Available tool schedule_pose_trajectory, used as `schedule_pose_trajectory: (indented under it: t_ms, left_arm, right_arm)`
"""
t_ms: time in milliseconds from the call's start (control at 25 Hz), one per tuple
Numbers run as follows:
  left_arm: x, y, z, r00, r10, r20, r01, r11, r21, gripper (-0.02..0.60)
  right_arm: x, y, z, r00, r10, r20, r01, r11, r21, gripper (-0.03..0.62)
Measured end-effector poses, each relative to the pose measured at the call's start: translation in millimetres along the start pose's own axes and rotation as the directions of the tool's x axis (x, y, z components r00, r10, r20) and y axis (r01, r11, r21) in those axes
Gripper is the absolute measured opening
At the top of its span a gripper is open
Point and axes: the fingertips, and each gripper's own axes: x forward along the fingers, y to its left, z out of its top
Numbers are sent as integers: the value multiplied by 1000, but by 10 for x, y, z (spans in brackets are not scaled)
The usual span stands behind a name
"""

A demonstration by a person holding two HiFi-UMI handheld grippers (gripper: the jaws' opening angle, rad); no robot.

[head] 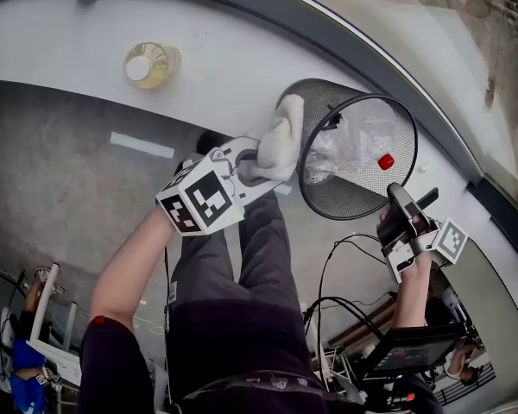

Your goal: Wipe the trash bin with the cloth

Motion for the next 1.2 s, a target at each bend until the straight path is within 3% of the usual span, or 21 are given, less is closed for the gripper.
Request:
schedule_pose_trajectory:
  t_ms: [80, 200, 320, 440, 520, 600, 640, 720, 800, 880, 1040, 1120, 1200]
  left_arm:
    - [-45, 90, 34, 999, 38, -8, -38, 999, 15, 98]
    - [-170, 442, 313, 987, 142, 71, -143, 990, 8, 98]
    - [-254, 846, 729, 959, 211, 188, -211, 977, -17, 98]
    - [-289, 1163, 1061, 934, 264, 242, -271, 962, -5, 98]
    - [-231, 1252, 1214, 934, 262, 244, -278, 960, 33, 98]
    - [-134, 1269, 1311, 939, 250, 235, -269, 962, 53, 98]
    - [-76, 1262, 1327, 942, 246, 227, -263, 964, 50, 98]
    - [66, 1216, 1286, 953, 229, 199, -240, 970, 33, 98]
    - [204, 1122, 1176, 969, 195, 151, -202, 979, 31, 98]
    - [268, 1015, 1047, 981, 163, 109, -168, 985, 38, 98]
    - [154, 885, 742, 986, 132, 99, -130, 991, -26, 94]
    - [84, 792, 571, 989, 111, 100, -105, 992, -63, 94]
    - [58, 663, 408, 995, 77, 70, -73, 996, -53, 94]
  right_arm:
    - [-15, -6, -152, 999, 24, -44, -24, 1000, -1, 61]
    - [-2, -5, -352, 992, 32, -126, -41, 997, -70, 61]
    - [0, 31, -295, 991, -30, -129, -4, 967, -256, 63]
    - [21, 196, -81, 991, -107, -80, 52, 861, -507, 105]
    - [0, 221, 147, 981, -191, -17, 138, 765, -629, 143]
    - [31, 259, 344, 971, -240, 3, 169, 677, -717, 155]
    - [71, 299, 409, 970, -244, -8, 156, 646, -747, 155]
    - [142, 364, 480, 970, -238, -44, 116, 617, -778, 155]
    - [183, 381, 485, 971, -225, -77, 85, 633, -770, 148]
    - [203, 382, 464, 975, -200, -94, 72, 691, -720, 51]
    - [232, 444, 430, 990, -102, -99, 26, 815, -579, 52]
    - [219, 410, 411, 992, -81, -93, 20, 850, -527, 58]
    - [165, 302, 383, 992, -99, -79, 51, 881, -470, 60]
